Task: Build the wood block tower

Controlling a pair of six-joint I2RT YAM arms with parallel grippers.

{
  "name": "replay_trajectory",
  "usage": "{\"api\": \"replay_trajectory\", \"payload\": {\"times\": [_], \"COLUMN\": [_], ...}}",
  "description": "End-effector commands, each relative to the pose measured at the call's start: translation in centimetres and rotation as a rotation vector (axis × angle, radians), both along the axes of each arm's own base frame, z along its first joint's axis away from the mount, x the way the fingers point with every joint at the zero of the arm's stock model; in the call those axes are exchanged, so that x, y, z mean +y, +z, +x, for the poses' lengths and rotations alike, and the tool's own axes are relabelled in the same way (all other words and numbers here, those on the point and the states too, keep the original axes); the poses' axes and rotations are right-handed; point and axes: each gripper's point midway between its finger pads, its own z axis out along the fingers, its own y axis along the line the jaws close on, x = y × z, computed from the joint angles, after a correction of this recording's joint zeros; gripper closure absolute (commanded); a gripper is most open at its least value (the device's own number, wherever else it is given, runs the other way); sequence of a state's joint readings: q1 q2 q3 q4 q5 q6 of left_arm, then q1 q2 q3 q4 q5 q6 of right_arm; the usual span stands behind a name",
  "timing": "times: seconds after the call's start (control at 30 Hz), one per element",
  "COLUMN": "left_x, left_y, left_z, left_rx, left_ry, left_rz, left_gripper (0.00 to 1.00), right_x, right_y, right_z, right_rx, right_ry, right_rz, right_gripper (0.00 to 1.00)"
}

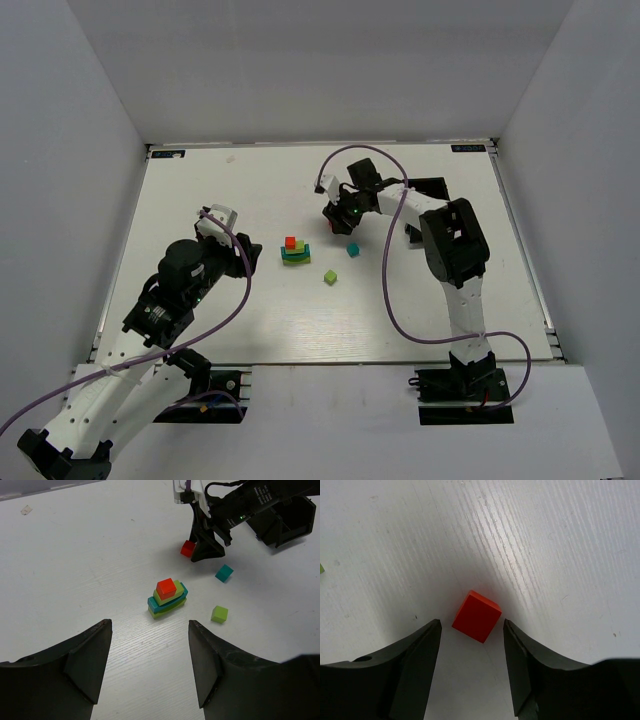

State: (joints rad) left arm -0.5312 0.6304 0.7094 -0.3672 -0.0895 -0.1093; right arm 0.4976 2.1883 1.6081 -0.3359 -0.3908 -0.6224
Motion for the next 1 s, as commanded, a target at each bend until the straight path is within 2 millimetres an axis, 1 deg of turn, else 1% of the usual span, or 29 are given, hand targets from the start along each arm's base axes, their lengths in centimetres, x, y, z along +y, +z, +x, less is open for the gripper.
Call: {"api": "replay_trajectory", "payload": {"times": [0.0,0.23,0.27,0.37,0.4,0.6,0.77,0.8,0.83,0.87,0.97], "left_x": [0.3,0.3,0.3,0.3,0.3,0.3,0.3,0.3,0.3,0.3,0.3], "left_y": [-0.4,-0.4,-0.4,-0.4,-0.4,-0.4,-0.4,-0.4,-0.4,-0.4,-0.1], "left_z": [0.0,0.0,0.0,0.0,0.0,0.0,0.0,0.0,0.0,0.0,-0.1], "left_rx": [0.009,0.009,0.009,0.009,0.009,0.009,0.009,0.009,0.009,0.009,0.001], "left_ry": [0.009,0.009,0.009,0.009,0.009,0.009,0.009,0.009,0.009,0.009,0.009], "left_rz": [0.007,0.007,0.007,0.007,0.007,0.007,0.007,0.007,0.007,0.007,0.002], "left_gripper": [0.27,0.27,0.27,0.27,0.27,0.27,0.27,0.27,0.27,0.27,0.27], "right_x": [0.5,0.9,1.0,1.1,1.1,1.4,1.5,1.6,1.4,1.4,1.4], "right_y": [3.7,3.9,3.9,4.1,3.9,3.9,4.1,3.9,3.9,4.1,4.5], "right_z": [1.1,0.7,0.6,0.7,0.6,0.3,0.2,0.0,0.1,0.0,-0.1], "right_rx": [-0.074,-0.056,-0.053,-0.054,-0.049,-0.039,-0.039,-0.033,-0.035,-0.035,-0.042], "right_ry": [-0.026,-0.026,-0.024,-0.027,-0.025,-0.019,-0.018,-0.014,-0.019,-0.016,-0.012], "right_rz": [0.056,0.07,0.071,0.081,0.079,0.088,0.096,0.094,0.093,0.094,0.1], "right_gripper": [0.41,0.43,0.44,0.44,0.44,0.49,0.61,0.65,0.68,0.73,0.81]}}
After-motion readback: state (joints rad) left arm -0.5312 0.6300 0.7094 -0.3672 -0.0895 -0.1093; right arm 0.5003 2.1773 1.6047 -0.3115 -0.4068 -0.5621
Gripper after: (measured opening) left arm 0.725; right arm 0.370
